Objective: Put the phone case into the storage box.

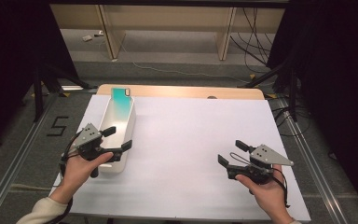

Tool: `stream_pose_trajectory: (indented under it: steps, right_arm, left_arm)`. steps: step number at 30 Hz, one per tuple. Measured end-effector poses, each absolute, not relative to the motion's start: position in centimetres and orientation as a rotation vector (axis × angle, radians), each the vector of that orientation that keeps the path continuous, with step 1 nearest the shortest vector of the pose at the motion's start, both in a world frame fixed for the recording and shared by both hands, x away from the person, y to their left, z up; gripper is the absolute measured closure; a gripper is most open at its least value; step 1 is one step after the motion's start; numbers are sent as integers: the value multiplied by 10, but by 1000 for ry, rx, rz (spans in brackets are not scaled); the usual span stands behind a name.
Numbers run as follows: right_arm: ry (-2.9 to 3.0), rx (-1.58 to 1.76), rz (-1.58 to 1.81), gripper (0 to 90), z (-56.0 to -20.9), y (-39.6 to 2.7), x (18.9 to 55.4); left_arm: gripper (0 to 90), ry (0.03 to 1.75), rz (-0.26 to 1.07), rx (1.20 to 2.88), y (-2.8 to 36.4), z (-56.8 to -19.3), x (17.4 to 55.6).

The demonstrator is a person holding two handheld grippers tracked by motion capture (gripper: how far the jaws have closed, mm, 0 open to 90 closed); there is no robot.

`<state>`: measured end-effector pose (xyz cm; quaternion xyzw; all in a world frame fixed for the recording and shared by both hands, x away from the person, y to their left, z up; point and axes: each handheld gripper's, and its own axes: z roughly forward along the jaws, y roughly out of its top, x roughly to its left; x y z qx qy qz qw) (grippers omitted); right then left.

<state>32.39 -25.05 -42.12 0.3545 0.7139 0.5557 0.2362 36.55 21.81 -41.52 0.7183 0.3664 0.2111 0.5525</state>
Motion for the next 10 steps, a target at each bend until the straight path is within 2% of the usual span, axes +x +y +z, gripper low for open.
stream_pose_trajectory:
  steps: [10]
  right_arm:
    - [1954,975,1533,160,-422,-251,324]
  left_arm:
    - [156,853,491,1709,213,-420,364]
